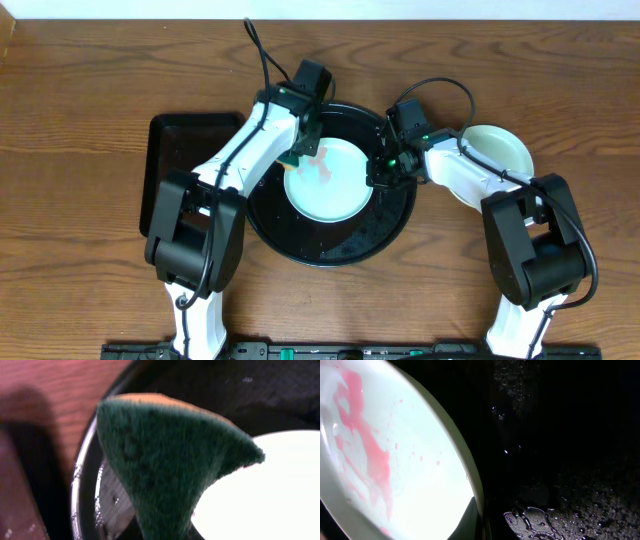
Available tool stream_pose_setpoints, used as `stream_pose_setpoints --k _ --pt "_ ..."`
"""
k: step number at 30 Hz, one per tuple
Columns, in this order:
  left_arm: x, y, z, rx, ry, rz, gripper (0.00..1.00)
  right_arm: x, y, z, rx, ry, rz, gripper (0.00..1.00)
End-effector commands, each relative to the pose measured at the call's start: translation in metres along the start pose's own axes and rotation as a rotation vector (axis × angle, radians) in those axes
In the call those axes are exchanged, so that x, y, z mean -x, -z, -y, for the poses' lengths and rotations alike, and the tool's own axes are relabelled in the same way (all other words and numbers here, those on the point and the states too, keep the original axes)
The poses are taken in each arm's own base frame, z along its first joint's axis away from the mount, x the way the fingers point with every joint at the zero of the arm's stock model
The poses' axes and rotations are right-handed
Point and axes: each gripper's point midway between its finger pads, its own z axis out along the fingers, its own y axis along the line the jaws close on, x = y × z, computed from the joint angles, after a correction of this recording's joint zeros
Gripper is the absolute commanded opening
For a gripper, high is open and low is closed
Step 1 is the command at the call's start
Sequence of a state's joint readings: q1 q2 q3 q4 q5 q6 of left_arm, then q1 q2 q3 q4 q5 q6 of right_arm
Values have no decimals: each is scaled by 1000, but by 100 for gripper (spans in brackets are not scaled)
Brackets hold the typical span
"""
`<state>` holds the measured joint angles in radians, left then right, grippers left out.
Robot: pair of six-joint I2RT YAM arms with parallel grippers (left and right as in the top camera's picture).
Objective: Clean dirty plates on tray and stack at the side
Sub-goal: 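Lift the sponge off the plate with the left gripper, then lift the last plate with the right gripper and stack it on the plates at right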
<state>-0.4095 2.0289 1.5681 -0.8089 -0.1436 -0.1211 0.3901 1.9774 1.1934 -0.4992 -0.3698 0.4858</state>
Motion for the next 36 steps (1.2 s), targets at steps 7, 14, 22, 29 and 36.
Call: stream_pose_setpoints --k 7,14,22,29,36 --pt "-15 36 -4 -80 144 -73 8 -7 19 -1 -129 86 65 1" --pt "-20 33 -15 -88 174 -101 7 8 88 -1 -351 160 297 1" --pt "-19 32 -17 -88 180 -98 7 13 162 -11 -514 233 534 1" --pt "-19 32 -17 -87 180 -100 7 14 190 -17 -608 278 648 1" --pt "-19 32 -17 -88 180 -100 8 13 203 -22 -719 334 718 1"
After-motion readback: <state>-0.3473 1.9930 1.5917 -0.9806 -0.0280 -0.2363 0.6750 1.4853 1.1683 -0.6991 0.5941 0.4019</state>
